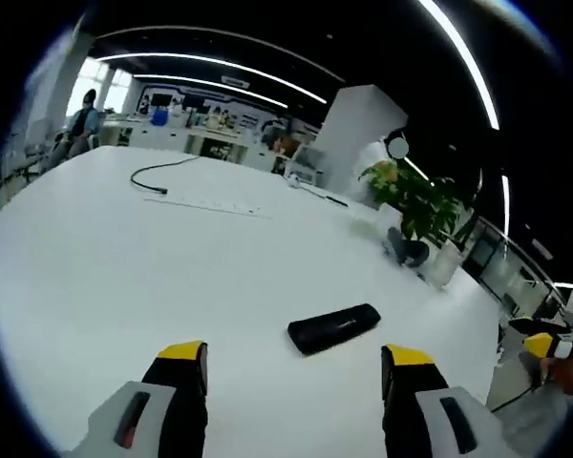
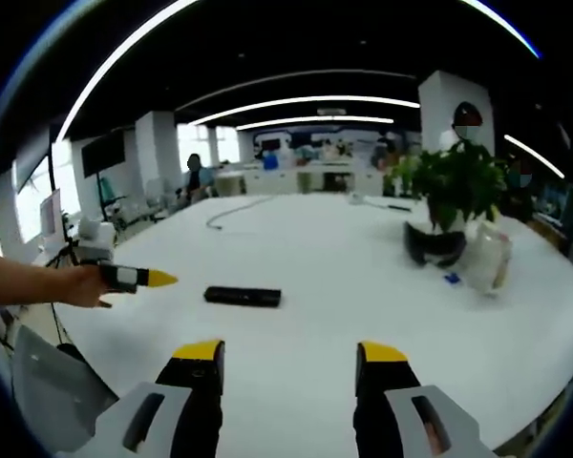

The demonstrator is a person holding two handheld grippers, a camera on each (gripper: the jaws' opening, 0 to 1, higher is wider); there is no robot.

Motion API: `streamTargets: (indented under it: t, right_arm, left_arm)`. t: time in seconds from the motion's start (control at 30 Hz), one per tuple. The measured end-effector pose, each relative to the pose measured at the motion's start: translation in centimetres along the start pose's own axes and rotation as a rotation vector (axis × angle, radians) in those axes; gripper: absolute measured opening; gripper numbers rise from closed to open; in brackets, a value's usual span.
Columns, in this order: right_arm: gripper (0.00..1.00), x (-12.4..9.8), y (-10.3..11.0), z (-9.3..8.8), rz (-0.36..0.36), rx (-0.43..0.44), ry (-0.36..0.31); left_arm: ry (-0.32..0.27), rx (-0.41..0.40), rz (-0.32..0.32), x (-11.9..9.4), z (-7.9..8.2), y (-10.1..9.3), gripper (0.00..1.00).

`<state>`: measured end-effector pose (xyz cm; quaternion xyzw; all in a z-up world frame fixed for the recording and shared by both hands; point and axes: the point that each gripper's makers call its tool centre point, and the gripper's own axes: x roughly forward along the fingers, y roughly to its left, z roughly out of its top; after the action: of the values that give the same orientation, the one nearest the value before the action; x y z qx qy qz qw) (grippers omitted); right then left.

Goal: Press the specified remote control buttons in sequence, fully releasing each button before pressing the next.

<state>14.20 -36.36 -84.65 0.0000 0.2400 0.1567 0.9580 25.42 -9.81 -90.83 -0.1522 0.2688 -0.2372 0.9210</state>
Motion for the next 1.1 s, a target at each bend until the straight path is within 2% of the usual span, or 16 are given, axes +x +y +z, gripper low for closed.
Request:
streamTargets:
  t: [0.13, 0.23, 0.33, 0.5, 0.57, 0.67, 0.73, 0.8, 0.83, 0.87, 0.9, 0.97, 1.03, 1.1]
  right_arm:
    - [0.56, -0.1, 0.2, 0.2, 0.008, -0.001, -0.01]
    - [0.58, -0.1, 0.1, 0.3, 0.011, 0.005, -0.019]
    - [0.6, -0.2, 0.0, 0.5, 0.005, 0.013, -0.03]
    - [0.64, -0.1, -0.1, 0.4, 0.004, 0.023, -0.031]
    - [0.66, -0.2, -0.1, 0.4, 0.006, 0.025, -0.033]
    - [0.69, -0.3, 0.1, 0.5, 0.004, 0.021, -0.038]
    - [0.71, -0.5, 0.1, 0.5, -0.003, 0.019, -0.042]
    - [0.73, -0.7, 0.2, 0.4, -0.009, 0.01, -0.045]
    - [0.73, -0.8, 0.2, 0.2, -0.012, 0.001, -0.038]
    - [0.73, -0.8, 0.2, -0.2, -0.017, -0.003, -0.021]
    - [0.73, -0.9, 0.1, -0.5, -0.02, 0.0, -0.017]
    - [0.74, -1.2, 0.0, -0.7, -0.023, 0.01, -0.021]
    - [0.75, -1.2, -0.2, -0.7, -0.028, 0.019, -0.02]
    - [0.77, -1.3, -0.5, -0.6, -0.041, 0.022, -0.027]
  left_arm:
    - [-0.034, -0.003, 0.0, -2.8, 0.1, -0.9, 0.83]
    - [-0.03, 0.066, 0.02, -4.7, 0.0, -1.1, 0.91]
    - [-0.071, 0.072, 0.037, -6.2, 0.5, -1.4, 0.92]
    - [-0.148, 0.023, 0.058, -8.9, 1.2, -2.2, 0.93]
    - [-0.153, 0.036, 0.072, -9.8, 1.0, -2.5, 0.93]
    - [-0.144, 0.078, 0.126, -11.0, 0.4, -2.3, 0.93]
    - [-0.16, 0.072, 0.156, -12.0, 0.3, -2.4, 0.94]
    - [-0.202, 0.032, 0.184, -12.8, 0.5, -2.4, 0.94]
    - [-0.254, 0.02, 0.194, -13.2, 0.9, -2.5, 0.94]
    - [-0.288, 0.031, 0.206, -13.4, 1.1, -2.4, 0.95]
    - [-0.282, 0.102, 0.225, -13.5, 1.3, -2.3, 0.97]
    - [-0.259, 0.165, 0.269, -13.9, 1.6, -2.1, 0.96]
    - [-0.296, 0.188, 0.278, -14.4, 2.3, -2.5, 0.93]
    - [-0.312, 0.17, 0.281, -14.8, 2.1, -2.5, 0.93]
